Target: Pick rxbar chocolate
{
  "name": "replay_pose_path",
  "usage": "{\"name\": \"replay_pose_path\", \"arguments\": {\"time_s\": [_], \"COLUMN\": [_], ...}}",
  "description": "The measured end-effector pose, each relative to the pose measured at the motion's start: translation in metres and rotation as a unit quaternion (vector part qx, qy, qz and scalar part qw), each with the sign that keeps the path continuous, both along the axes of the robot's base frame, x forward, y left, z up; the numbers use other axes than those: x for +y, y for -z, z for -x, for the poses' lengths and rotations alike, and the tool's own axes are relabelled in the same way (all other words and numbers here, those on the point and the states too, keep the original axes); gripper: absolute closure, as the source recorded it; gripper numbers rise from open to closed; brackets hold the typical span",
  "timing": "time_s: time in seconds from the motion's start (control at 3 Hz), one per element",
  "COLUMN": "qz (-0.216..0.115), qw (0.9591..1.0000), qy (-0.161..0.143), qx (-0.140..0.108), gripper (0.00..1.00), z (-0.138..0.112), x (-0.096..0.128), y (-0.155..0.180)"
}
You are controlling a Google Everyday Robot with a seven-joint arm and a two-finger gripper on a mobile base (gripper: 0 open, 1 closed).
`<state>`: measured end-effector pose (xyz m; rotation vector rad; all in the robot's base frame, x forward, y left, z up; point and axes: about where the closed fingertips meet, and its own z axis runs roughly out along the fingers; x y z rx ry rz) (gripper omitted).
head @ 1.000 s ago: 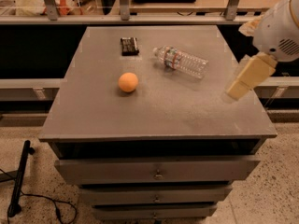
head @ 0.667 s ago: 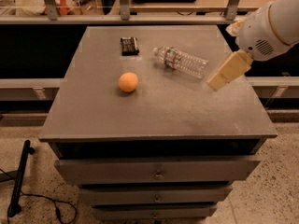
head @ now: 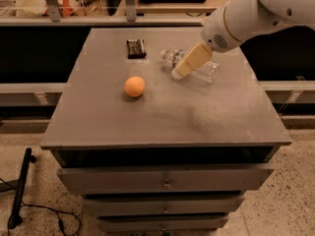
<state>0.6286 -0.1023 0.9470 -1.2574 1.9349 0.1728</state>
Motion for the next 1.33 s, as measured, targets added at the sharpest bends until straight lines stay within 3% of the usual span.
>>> {"name": "replay_pose_path", "arguments": {"time_s": [0.33, 0.67, 1.0, 1.33], "qz": [0.005, -0.007, -0.017, -0.015], "qw": [1.0, 0.9997, 0.9993, 0.9989], "qy": [0.003, 0.003, -0.005, -0.036], "qx": [-0.003, -0.024, -0.033, -0.027], "gripper": [0.0, 0.0, 0.0, 0.0], "z": [0.0, -0.012, -0.043, -0.078], "x": [0.004, 0.015, 0.02, 0.027], "y": [0.001, 0.011, 0.02, 0.018]}}
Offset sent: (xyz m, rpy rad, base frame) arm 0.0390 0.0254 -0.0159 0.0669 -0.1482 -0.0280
